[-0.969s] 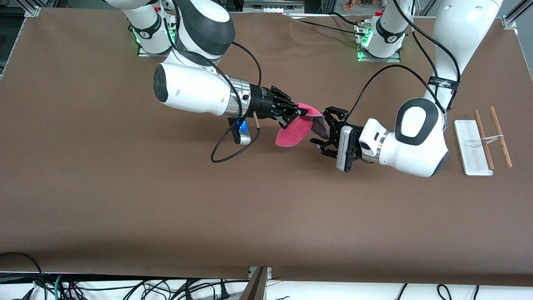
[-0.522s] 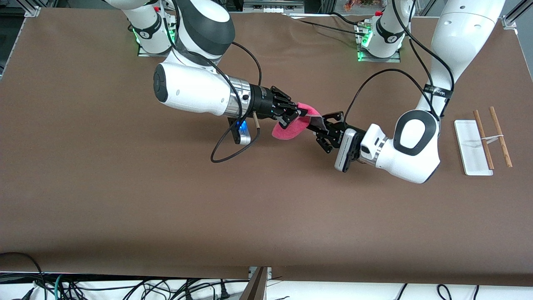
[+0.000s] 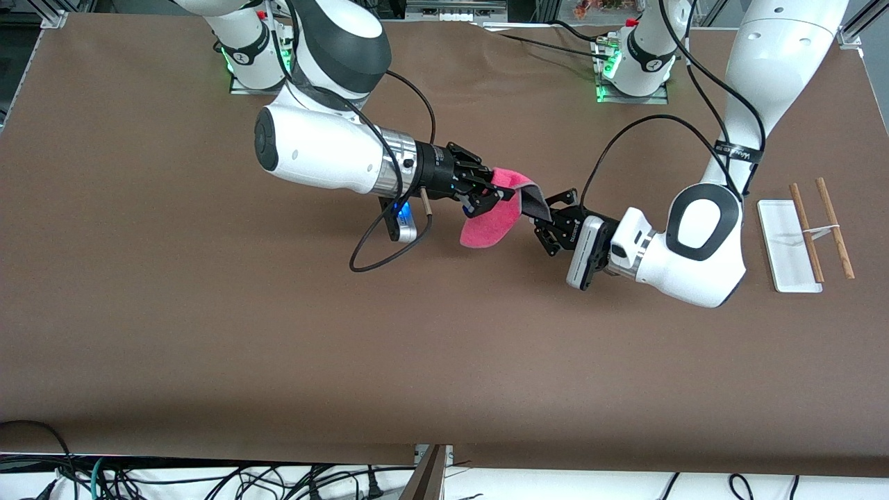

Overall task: Pass towel and hang on rack
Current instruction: 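Carry the towel to the rack while the right gripper releases and withdraws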

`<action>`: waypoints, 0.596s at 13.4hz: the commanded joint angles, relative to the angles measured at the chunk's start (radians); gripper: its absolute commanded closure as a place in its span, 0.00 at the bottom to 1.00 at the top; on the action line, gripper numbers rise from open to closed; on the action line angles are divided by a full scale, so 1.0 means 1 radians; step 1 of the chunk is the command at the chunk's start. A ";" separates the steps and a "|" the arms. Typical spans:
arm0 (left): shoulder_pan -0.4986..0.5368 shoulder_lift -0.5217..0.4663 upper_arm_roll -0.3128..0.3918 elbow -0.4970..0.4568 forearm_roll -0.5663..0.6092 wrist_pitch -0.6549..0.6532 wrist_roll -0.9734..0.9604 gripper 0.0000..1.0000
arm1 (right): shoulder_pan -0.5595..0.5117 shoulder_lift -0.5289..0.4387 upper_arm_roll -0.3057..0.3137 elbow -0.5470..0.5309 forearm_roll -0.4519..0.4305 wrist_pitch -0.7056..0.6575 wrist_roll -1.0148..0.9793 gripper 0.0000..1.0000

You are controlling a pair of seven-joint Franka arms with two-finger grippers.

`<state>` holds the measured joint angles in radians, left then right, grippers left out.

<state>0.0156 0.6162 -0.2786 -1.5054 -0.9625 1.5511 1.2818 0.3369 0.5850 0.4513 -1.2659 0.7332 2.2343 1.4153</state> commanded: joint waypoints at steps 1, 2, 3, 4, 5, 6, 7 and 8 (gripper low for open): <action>0.001 -0.045 0.006 0.063 0.130 -0.019 -0.036 1.00 | -0.009 0.013 0.001 0.037 0.008 0.004 0.005 0.10; 0.003 -0.047 0.006 0.106 0.219 -0.026 -0.071 1.00 | -0.019 0.013 -0.016 0.037 0.006 -0.005 -0.007 0.00; 0.003 -0.047 0.007 0.147 0.304 -0.048 -0.094 1.00 | -0.033 0.010 -0.023 0.040 0.005 -0.007 -0.010 0.00; 0.003 -0.047 0.007 0.180 0.383 -0.063 -0.105 1.00 | -0.045 0.007 -0.031 0.042 -0.003 -0.007 -0.015 0.00; 0.006 -0.047 0.012 0.204 0.466 -0.078 -0.108 1.00 | -0.055 0.007 -0.037 0.052 -0.038 -0.007 -0.047 0.00; 0.012 -0.047 0.019 0.227 0.540 -0.113 -0.108 1.00 | -0.056 0.009 -0.039 0.072 -0.076 -0.007 -0.067 0.00; 0.026 -0.047 0.036 0.264 0.617 -0.159 -0.108 1.00 | -0.058 0.007 -0.048 0.080 -0.130 -0.009 -0.071 0.00; 0.041 -0.047 0.054 0.296 0.696 -0.207 -0.107 1.00 | -0.064 0.007 -0.054 0.080 -0.179 -0.025 -0.076 0.00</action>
<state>0.0320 0.5645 -0.2467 -1.2809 -0.3762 1.4280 1.1847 0.2726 0.5849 0.4041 -1.2157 0.6239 2.2346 1.3564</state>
